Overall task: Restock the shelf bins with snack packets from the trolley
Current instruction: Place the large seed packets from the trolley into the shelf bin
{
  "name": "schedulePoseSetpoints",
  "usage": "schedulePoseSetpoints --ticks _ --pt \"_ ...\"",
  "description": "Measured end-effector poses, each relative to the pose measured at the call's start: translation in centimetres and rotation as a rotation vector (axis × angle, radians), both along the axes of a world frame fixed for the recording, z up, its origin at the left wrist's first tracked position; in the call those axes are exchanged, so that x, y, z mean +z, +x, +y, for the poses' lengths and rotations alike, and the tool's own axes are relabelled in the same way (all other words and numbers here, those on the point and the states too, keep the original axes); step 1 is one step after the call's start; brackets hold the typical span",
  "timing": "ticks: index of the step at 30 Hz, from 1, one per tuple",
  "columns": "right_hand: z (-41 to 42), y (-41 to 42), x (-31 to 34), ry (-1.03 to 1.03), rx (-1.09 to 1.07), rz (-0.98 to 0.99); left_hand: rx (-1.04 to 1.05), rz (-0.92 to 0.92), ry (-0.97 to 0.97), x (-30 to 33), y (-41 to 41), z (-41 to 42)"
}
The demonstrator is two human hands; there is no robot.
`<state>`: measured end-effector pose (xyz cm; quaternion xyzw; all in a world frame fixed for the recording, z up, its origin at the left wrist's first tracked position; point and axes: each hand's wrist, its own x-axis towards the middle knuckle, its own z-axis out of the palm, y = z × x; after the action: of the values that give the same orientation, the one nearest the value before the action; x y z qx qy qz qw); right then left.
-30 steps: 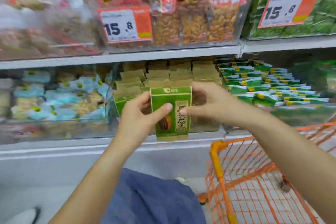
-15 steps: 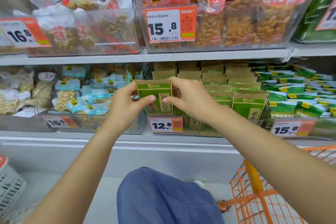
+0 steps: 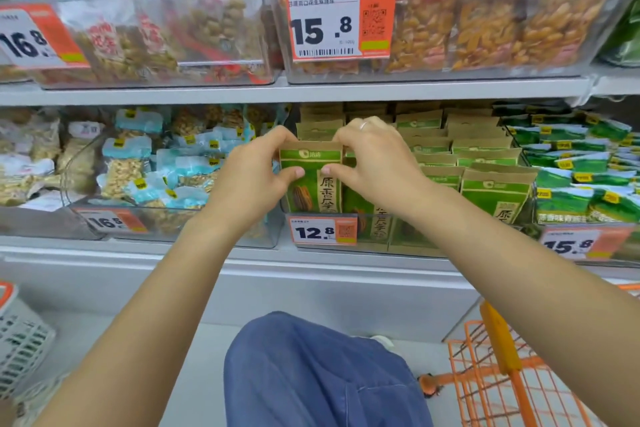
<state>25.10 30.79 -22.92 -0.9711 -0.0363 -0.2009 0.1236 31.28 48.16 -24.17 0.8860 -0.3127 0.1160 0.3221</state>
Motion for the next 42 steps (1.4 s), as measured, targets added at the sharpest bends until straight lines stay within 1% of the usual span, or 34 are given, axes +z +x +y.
schedulePoseSetpoints --ticks 5,8,16,19,21,23,25,30,32,39,40,42 --pt "0.2 1.0 -0.1 -0.046 0.011 0.034 0.091 -0.032 0.137 -0.5 0.4 -0.1" --pt "0.3 1.3 -0.2 -0.069 0.012 0.052 0.117 -0.041 0.175 -0.7 0.4 -0.2" --pt "-0.1 1.4 -0.7 -0.070 -0.008 0.100 0.136 -0.044 0.236 -0.7 0.0 -1.0" --pt "-0.1 1.3 -0.7 -0.058 -0.022 0.133 0.097 -0.016 0.270 -0.5 -0.2 -0.8" --pt "-0.4 0.9 -1.0 -0.096 -0.027 0.177 0.067 0.014 0.319 -0.7 -0.7 -0.8" --pt "-0.7 0.5 -1.6 -0.176 -0.037 0.209 0.080 0.034 0.281 -1.3 -1.3 -1.0" --pt "-0.8 0.2 -2.2 -0.223 -0.051 0.199 0.098 0.020 0.225 -2.0 -1.6 -1.1" --pt "-0.2 0.3 -2.5 -0.234 -0.084 0.178 0.098 -0.106 0.221 -2.5 -1.4 -1.8" --pt "0.0 0.5 -2.4 -0.218 -0.101 0.170 0.088 -0.135 0.224 -2.4 -1.2 -2.0" --pt "-0.2 0.4 -2.8 -0.183 -0.092 0.155 0.068 -0.115 0.280 -2.3 -0.8 -2.5" --pt "-0.4 0.3 -2.5 -0.123 -0.081 0.152 0.061 -0.122 0.285 -2.4 -0.9 -2.5" --pt "-0.7 0.3 -1.6 0.087 -0.068 0.122 0.057 -0.138 0.286 -2.6 -1.1 -2.6"
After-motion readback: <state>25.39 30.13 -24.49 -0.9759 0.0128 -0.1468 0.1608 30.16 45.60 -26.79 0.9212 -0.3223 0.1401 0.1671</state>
